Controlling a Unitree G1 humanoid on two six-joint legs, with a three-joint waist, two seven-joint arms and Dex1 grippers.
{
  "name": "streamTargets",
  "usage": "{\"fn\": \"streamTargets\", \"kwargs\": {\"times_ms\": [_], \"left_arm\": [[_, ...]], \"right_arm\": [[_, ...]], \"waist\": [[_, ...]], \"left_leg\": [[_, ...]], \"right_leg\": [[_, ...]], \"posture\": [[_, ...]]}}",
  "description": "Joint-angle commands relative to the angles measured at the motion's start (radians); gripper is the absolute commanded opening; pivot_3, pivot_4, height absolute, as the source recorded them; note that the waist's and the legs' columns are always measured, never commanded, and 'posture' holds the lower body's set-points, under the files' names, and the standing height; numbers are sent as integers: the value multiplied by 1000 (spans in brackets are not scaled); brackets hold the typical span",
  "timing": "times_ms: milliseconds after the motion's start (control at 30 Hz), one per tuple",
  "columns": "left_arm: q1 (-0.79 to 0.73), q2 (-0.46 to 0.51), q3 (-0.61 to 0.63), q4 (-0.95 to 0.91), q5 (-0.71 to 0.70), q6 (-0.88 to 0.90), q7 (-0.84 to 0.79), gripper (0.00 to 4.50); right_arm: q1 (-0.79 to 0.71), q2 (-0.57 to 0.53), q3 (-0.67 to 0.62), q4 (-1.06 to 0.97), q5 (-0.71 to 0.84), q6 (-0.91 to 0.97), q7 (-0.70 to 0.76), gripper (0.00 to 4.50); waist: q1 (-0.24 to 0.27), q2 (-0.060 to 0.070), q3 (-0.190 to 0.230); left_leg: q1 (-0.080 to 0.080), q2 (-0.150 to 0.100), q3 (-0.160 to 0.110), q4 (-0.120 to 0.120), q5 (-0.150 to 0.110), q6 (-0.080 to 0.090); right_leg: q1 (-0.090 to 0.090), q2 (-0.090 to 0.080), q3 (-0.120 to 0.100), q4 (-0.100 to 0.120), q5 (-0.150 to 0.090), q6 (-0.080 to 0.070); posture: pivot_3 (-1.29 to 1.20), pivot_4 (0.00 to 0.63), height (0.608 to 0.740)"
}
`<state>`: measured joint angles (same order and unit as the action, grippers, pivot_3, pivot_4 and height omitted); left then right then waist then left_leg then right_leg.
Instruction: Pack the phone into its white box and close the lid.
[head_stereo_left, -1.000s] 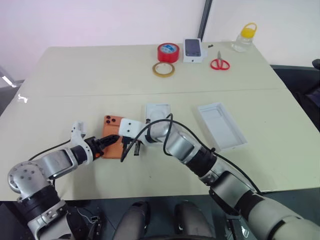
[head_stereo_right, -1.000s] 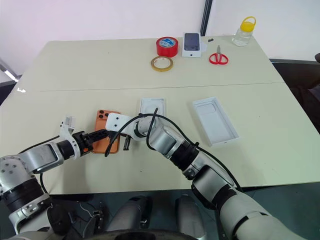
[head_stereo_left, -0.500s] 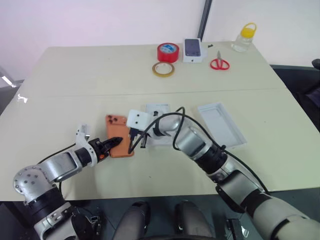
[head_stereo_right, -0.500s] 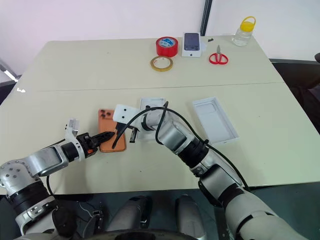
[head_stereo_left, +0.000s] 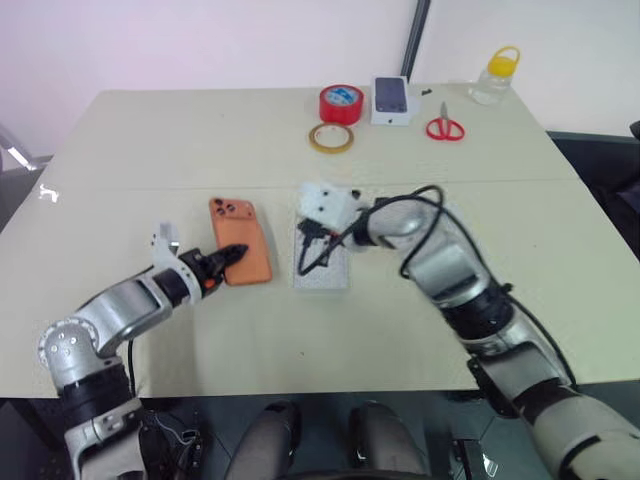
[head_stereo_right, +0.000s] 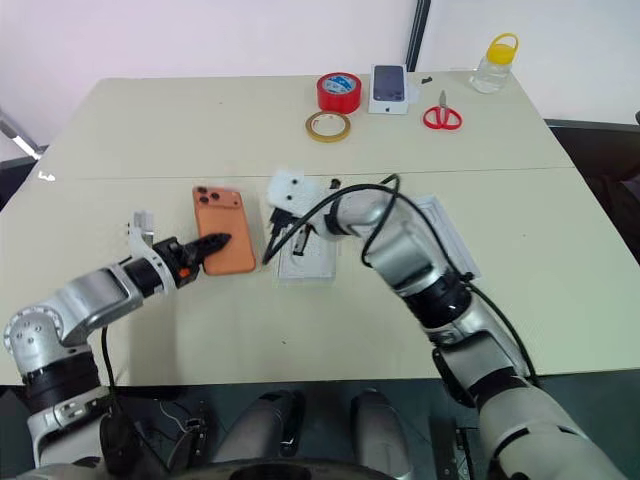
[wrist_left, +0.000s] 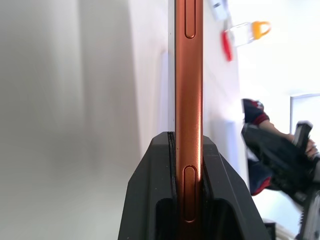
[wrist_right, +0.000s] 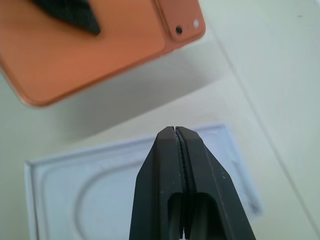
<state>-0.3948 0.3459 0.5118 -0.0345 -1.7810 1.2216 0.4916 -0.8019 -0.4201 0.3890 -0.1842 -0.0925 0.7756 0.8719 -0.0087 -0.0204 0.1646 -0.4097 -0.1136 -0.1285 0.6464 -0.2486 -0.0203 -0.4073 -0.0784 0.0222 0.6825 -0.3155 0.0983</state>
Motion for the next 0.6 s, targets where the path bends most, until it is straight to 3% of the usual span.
{"fn": "streamTargets", "kwargs": {"times_ms": [33, 267, 600], "left_arm": [[-70, -1, -103, 20, -68, -64, 22, 94], [-201, -65, -264, 172, -5, -103, -2, 94], [-221, -64, -322, 243, 55, -71, -52, 94]], "right_arm": [[51, -59, -83, -100, 65, -48, 39, 0], [225, -219, -199, -238, 198, -104, 135, 0], [257, -275, -202, -222, 195, -130, 74, 0]], "waist": [[-2, 0, 0], [-9, -1, 1], [-1, -2, 1]], "left_leg": [[0, 0, 0, 0, 0, 0], [0, 0, 1, 0, 0, 0], [-1, 0, 2, 0, 0, 0]], "right_leg": [[0, 0, 0, 0, 0, 0], [-1, 0, 2, 0, 0, 0], [-1, 0, 2, 1, 0, 0]], "posture": [[0, 150, 740], [0, 150, 740], [0, 150, 740]]}}
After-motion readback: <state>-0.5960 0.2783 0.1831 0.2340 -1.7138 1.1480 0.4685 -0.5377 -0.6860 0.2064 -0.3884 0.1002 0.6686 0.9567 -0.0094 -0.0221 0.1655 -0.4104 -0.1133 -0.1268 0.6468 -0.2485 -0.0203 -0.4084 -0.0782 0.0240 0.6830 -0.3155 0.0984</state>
